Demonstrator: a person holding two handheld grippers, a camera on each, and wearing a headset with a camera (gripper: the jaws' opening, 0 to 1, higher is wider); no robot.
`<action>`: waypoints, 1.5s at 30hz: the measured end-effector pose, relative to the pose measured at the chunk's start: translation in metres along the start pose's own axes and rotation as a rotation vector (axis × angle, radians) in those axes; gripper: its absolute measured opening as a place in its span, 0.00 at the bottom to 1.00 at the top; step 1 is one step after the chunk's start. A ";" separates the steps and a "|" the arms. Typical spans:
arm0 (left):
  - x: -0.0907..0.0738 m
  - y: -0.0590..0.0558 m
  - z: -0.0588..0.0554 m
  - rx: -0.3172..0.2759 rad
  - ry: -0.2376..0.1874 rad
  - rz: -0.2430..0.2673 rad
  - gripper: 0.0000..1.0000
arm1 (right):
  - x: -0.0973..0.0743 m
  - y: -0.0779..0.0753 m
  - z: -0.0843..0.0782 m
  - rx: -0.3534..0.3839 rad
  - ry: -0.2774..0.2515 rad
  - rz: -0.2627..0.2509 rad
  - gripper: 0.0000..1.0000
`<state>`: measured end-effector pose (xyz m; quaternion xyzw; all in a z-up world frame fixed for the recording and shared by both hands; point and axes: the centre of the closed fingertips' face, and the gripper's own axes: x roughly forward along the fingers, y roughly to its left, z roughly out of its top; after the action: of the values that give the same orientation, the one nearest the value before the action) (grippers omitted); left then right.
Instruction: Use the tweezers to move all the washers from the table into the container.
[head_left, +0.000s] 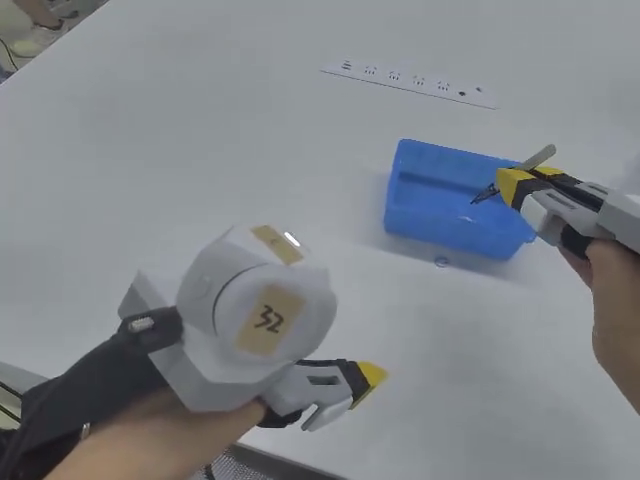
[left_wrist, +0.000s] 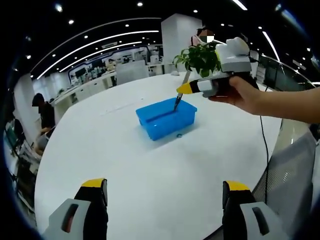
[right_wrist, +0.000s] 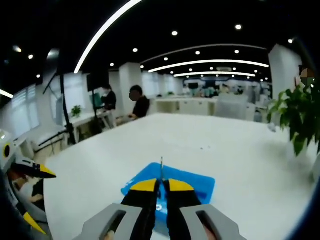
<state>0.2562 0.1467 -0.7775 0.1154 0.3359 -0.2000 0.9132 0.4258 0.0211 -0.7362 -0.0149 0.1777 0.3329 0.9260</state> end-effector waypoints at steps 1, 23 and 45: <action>0.000 0.000 0.000 0.000 0.000 0.001 0.98 | -0.003 0.003 0.001 0.005 -0.006 0.005 0.03; 0.003 -0.002 -0.010 -0.018 0.013 -0.002 0.98 | -0.001 0.029 -0.057 -0.026 0.109 0.102 0.03; 0.007 -0.001 -0.016 -0.028 0.043 0.004 0.97 | 0.012 0.033 -0.069 -0.123 0.172 0.186 0.03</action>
<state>0.2520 0.1488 -0.7941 0.1078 0.3581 -0.1907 0.9076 0.3919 0.0442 -0.8022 -0.0833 0.2361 0.4250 0.8699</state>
